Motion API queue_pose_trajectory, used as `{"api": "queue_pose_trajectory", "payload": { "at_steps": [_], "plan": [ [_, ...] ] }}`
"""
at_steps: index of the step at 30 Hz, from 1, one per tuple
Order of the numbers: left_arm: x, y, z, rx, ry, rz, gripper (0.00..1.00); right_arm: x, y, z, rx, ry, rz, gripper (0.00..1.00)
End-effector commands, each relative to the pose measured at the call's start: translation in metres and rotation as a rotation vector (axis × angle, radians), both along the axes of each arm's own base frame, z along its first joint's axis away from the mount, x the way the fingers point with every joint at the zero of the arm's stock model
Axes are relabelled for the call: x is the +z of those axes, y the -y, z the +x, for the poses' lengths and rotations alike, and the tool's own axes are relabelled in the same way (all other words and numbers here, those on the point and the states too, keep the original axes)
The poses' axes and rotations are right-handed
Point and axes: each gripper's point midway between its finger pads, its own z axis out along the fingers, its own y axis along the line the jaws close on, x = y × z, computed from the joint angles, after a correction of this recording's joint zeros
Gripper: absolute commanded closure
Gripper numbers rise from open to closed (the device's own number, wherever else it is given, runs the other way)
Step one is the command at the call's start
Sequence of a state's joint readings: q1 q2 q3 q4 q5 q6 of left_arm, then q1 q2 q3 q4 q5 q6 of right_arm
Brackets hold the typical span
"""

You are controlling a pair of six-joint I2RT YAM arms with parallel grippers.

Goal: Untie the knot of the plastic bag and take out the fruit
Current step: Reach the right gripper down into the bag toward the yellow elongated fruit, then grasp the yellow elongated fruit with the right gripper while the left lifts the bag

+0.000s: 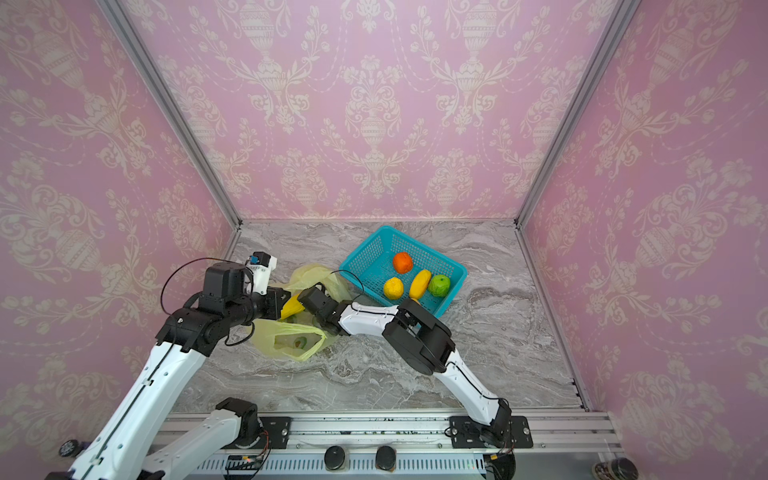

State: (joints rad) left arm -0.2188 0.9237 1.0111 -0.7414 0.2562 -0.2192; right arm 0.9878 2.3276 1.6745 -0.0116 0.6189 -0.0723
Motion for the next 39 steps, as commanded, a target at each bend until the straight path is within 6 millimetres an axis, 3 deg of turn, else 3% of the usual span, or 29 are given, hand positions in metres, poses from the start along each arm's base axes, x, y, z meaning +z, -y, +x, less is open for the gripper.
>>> {"api": "queue_pose_trajectory", "payload": {
  "at_steps": [1,10,17,19,22,24,27,32,37,39],
  "plan": [
    [-0.005,-0.002,-0.002,0.001,-0.013,0.007,1.0,0.003,0.007,-0.001,-0.008,-0.025,0.017,0.59],
    [-0.01,-0.01,0.0,0.037,-0.028,0.044,1.0,0.044,0.009,-0.027,0.091,-0.023,0.19,0.78],
    [-0.02,-0.02,0.003,0.08,-0.06,0.095,1.0,0.088,0.009,-0.065,0.268,-0.014,0.398,0.82],
    [-0.02,-0.02,0.003,0.082,-0.061,0.096,1.0,0.082,0.014,-0.075,0.287,-0.034,0.407,0.83],
    [-0.02,-0.02,0.003,0.081,-0.06,0.094,1.0,0.079,0.017,-0.069,0.248,-0.026,0.392,0.82],
    [-0.02,-0.02,0.003,0.081,-0.061,0.094,1.0,0.078,0.018,-0.058,0.191,-0.013,0.369,0.78],
    [-0.019,-0.018,0.003,0.073,-0.058,0.087,1.0,0.067,0.016,-0.047,0.126,-0.024,0.318,0.54],
    [-0.019,-0.018,0.002,0.072,-0.06,0.083,1.0,0.049,0.017,-0.042,0.034,-0.038,0.213,0.24],
    [-0.03,-0.014,0.005,0.066,-0.103,0.077,1.0,0.028,0.027,-0.054,-0.01,-0.124,0.239,0.13],
    [-0.041,-0.012,0.008,0.061,-0.152,0.083,1.0,0.017,0.033,-0.058,-0.032,-0.146,0.242,0.14]
  ]
}}
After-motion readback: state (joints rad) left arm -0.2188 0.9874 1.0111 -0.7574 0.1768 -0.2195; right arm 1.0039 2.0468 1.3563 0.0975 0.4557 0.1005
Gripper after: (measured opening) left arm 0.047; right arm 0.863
